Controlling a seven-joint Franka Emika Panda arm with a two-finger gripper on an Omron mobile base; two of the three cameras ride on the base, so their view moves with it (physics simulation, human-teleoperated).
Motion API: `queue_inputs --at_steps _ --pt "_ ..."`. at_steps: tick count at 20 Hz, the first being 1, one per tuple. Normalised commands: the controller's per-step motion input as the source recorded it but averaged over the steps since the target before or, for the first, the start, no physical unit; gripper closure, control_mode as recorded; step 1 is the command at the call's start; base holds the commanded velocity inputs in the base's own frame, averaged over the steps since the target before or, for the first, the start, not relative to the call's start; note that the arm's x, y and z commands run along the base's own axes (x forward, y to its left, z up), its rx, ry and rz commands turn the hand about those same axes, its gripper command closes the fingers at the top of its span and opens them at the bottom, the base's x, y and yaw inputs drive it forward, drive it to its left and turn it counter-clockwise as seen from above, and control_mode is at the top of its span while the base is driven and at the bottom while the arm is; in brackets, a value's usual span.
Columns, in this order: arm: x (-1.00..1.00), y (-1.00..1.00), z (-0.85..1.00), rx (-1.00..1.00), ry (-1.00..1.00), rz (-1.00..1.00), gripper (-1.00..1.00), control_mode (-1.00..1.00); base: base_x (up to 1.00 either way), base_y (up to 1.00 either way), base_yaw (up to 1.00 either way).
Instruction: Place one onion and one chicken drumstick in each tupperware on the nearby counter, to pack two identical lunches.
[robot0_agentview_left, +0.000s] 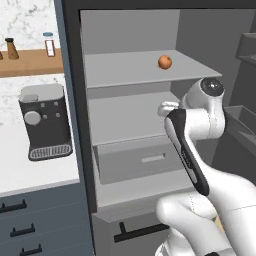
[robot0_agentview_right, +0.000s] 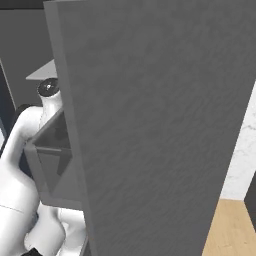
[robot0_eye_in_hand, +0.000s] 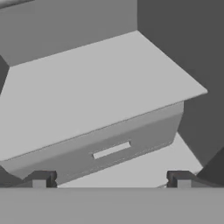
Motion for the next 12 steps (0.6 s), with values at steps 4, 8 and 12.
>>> queue_inputs --at_steps 4,8,12 --pt "0.19 -0.04 0.9 0.03 -0.03 -0.06 -1.0 -1.0 0.0 0.0 0.0" --pt "0.21 -0.1 0.65 0.0 -0.06 0.0 -1.0 -1.0 0.0 0.0 0.0" --pt "0.28 -0.11 0.46 0.0 -0.03 0.0 -1.0 -1.0 0.0 0.0 0.0"
